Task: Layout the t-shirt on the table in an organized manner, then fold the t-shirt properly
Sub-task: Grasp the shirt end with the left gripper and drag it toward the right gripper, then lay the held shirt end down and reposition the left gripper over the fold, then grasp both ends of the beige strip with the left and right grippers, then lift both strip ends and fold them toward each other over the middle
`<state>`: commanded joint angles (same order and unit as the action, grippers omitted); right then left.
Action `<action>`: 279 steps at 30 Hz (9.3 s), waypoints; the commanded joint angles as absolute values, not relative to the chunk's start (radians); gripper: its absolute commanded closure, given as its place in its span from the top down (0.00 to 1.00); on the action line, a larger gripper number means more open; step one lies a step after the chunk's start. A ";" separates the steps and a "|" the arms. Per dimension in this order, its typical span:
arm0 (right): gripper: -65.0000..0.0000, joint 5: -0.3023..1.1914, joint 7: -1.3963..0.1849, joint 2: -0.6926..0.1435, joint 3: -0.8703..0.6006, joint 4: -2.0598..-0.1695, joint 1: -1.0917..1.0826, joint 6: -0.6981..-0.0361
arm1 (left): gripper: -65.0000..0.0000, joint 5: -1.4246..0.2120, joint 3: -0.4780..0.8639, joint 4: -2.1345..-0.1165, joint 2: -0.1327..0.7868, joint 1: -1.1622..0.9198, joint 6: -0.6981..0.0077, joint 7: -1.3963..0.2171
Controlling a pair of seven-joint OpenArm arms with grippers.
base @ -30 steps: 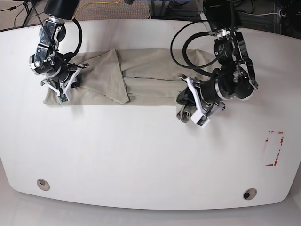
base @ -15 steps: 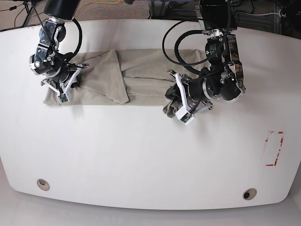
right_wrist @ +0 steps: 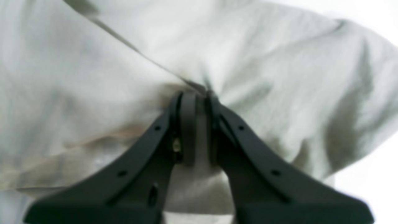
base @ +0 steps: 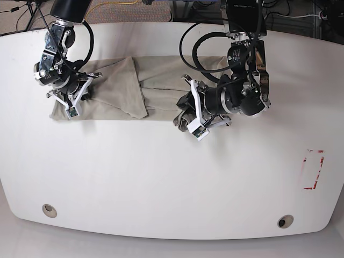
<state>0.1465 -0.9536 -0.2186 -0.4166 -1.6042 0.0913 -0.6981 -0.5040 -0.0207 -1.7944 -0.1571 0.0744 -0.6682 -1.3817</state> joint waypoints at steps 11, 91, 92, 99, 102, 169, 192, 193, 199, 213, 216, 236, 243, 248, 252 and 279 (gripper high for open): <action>0.08 0.147 -0.954 -0.219 -0.415 -1.604 0.091 -0.698 | 0.57 -0.651 -0.093 -1.802 -0.114 0.122 -0.698 -1.396; 0.08 0.147 -0.957 -0.213 -0.421 -1.606 0.079 -0.698 | 0.31 -0.602 -0.460 -1.658 0.200 0.217 -0.698 -1.369; 0.08 0.147 -0.957 -0.213 -0.421 -1.606 0.079 -0.698 | 0.31 -0.610 -0.507 -1.661 0.203 0.217 -0.698 -1.374; 0.08 0.147 -0.957 -0.213 -0.420 -1.606 0.077 -0.698 | 0.31 -0.659 -0.657 -1.662 0.206 0.234 -0.698 -1.396; 0.08 0.147 -0.957 -0.213 -0.420 -1.606 0.077 -0.698 | 0.31 -0.662 -0.716 -1.664 0.206 0.254 -0.698 -1.396; 1.00 0.556 -1.396 -0.249 -0.905 -1.649 -0.140 -0.698 | 0.15 -0.401 -0.182 -1.357 0.314 0.030 -0.698 -1.050; 0.98 0.657 -1.342 -0.329 -0.921 -1.234 -0.108 -0.698 | 0.15 -0.401 -0.182 -1.357 0.335 0.030 -0.698 -1.049; 0.97 0.657 -1.339 -0.317 -0.909 -1.234 -0.107 -0.698 | 0.15 -0.401 -0.182 -1.357 0.335 0.030 -0.698 -1.049; 0.87 0.657 -1.260 -0.265 -0.832 -1.236 -0.074 -0.698 | 0.15 -0.401 -0.182 -1.357 0.335 0.038 -0.698 -1.049; 0.00 0.654 -1.208 -0.262 -0.771 -1.274 -0.056 -0.698 | 0.15 -0.400 -0.186 -1.357 0.335 0.041 -0.698 -1.050; 0.00 0.662 -1.210 -0.260 -0.768 -1.356 -0.030 -0.698 | 0.15 -0.398 -0.189 -1.356 0.332 0.041 -0.698 -1.050; 0.00 0.654 -1.251 -0.173 -0.503 -1.916 0.071 -0.698 | 0.15 -0.395 -0.280 -1.353 0.275 0.059 -0.698 -1.053; 0.00 0.654 -1.250 -0.090 -0.440 -1.985 0.064 -0.698 | 0.15 -0.306 -0.278 -1.285 0.176 0.084 -0.698 -1.053; 0.00 0.654 -1.233 -0.070 -0.377 -1.992 0.062 -0.698 | 0.15 -0.222 -0.275 -1.224 0.088 0.120 -0.698 -1.053; 0.00 0.648 -1.173 -0.054 -0.317 -1.989 0.059 -0.698 | 0.15 -0.202 -0.275 -1.205 0.044 0.127 -0.698 -1.053; 0.10 0.479 -0.993 -0.016 -0.166 -1.873 0.056 -0.698 | 0.15 -0.203 -0.274 -1.208 0.008 0.125 -0.698 -1.052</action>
<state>0.4795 -0.9935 -0.0161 -0.1665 -1.8727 0.0560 -0.6981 -0.2033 -0.2739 -1.2083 0.0084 0.1250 -0.6981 -1.0518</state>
